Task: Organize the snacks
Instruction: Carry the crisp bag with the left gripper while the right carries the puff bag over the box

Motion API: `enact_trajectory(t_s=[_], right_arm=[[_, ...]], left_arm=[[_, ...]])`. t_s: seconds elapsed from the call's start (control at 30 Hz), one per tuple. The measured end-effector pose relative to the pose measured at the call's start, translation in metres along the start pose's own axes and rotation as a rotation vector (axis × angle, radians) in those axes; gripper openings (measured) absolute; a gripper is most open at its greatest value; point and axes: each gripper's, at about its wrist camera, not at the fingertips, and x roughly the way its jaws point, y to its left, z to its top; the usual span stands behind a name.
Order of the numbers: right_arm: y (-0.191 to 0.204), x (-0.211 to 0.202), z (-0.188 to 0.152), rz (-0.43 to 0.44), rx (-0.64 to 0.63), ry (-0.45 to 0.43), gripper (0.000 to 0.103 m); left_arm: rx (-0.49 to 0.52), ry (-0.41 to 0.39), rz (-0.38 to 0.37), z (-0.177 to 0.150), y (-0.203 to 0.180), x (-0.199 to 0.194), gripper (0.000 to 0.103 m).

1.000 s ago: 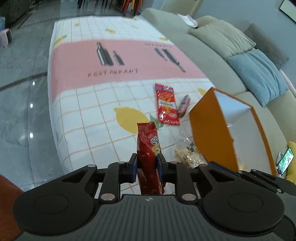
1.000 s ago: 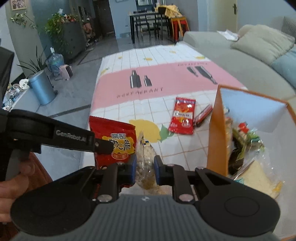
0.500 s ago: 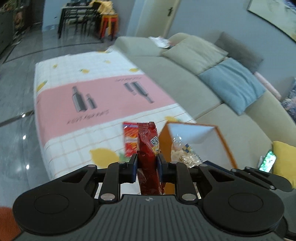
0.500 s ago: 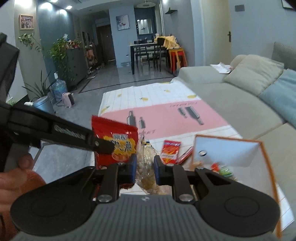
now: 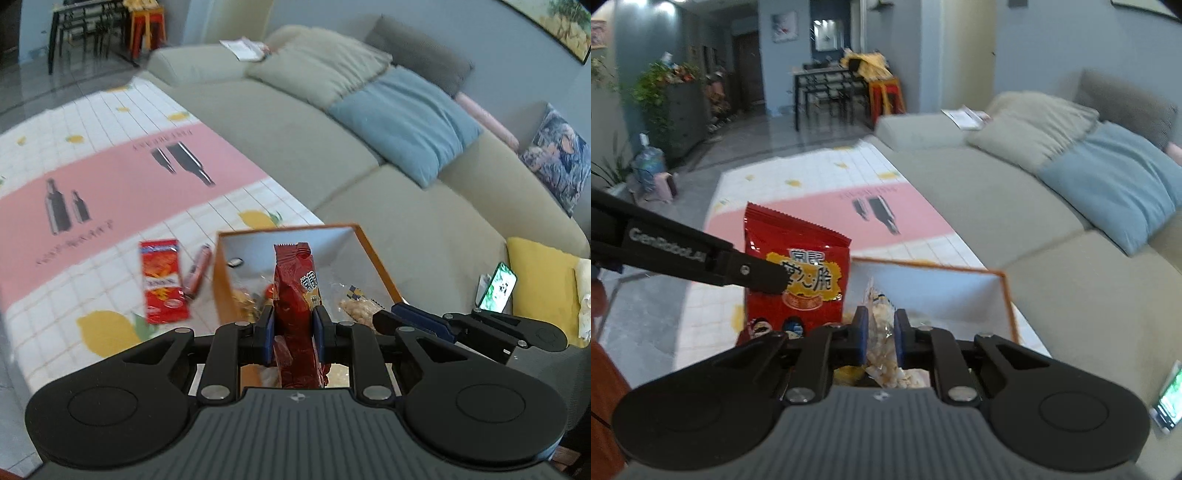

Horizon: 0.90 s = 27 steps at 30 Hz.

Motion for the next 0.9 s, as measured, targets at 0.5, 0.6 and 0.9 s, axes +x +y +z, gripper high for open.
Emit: enact_trajectory(t_s=[0.5, 0.6, 0.9], right_arm=[[-0.035, 0.084, -0.02, -0.107, -0.117, 0.094, 0.01], [-0.044, 0.098, -0.023, -0.11, -0.101, 0.118, 0.01], [-0.064, 0.125, -0.031, -0.018, 0.066, 0.212, 0.011]], left_arm=[[0.072, 0.153, -0.002, 0.013, -0.015, 0.082, 0.023], [0.08, 0.169, -0.001, 0.016, -0.016, 0.092, 0.023], [0.091, 0.21, 0.009, 0.019, -0.016, 0.108, 0.024]])
